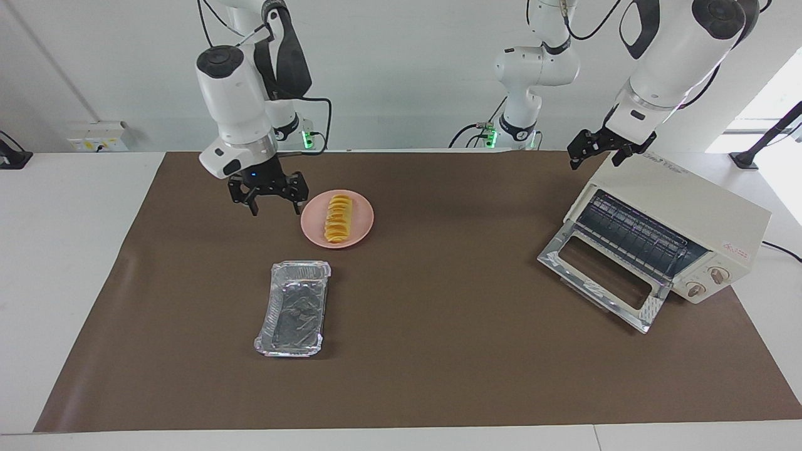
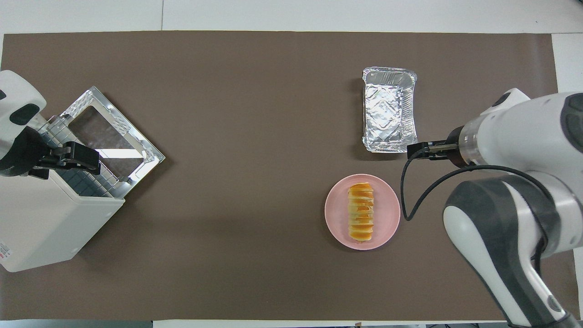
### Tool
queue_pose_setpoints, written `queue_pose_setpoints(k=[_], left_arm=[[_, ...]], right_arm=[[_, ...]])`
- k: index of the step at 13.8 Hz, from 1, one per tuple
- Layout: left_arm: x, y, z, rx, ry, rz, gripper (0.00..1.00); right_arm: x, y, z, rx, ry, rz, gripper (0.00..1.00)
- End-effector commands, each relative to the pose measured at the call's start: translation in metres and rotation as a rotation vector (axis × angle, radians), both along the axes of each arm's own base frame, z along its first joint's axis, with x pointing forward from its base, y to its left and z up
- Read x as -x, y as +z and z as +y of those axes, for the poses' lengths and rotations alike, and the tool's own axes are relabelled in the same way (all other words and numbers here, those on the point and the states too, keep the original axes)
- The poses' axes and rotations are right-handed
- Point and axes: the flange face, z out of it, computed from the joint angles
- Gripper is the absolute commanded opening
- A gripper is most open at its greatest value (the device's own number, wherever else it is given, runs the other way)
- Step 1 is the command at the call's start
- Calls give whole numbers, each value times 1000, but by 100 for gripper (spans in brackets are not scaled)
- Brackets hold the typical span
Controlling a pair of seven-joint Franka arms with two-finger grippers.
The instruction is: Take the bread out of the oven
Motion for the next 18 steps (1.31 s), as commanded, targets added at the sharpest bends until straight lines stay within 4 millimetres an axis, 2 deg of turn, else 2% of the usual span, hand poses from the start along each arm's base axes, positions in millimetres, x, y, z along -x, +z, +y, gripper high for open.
queue_pose_setpoints(k=[1, 2, 6, 8, 11, 13, 18], left_arm=[[3, 4, 5, 10, 5, -10, 100], [3, 4, 5, 10, 5, -10, 100], [3, 4, 5, 10, 5, -10, 100], [3, 4, 4, 10, 4, -10, 100], [3, 4, 5, 10, 5, -10, 100], [3, 4, 4, 10, 4, -10, 100], [3, 4, 4, 10, 4, -10, 100]], right_arm=[[-8, 47, -28, -12, 97, 47, 100], [-6, 61, -39, -11, 108, 63, 100], [4, 92, -44, 6, 112, 115, 100], [4, 91, -49, 4, 103, 123, 100], [7, 73, -49, 5, 102, 152, 100], [4, 68, -55, 2, 92, 155, 100], [-2, 71, -59, 10, 87, 138, 100]])
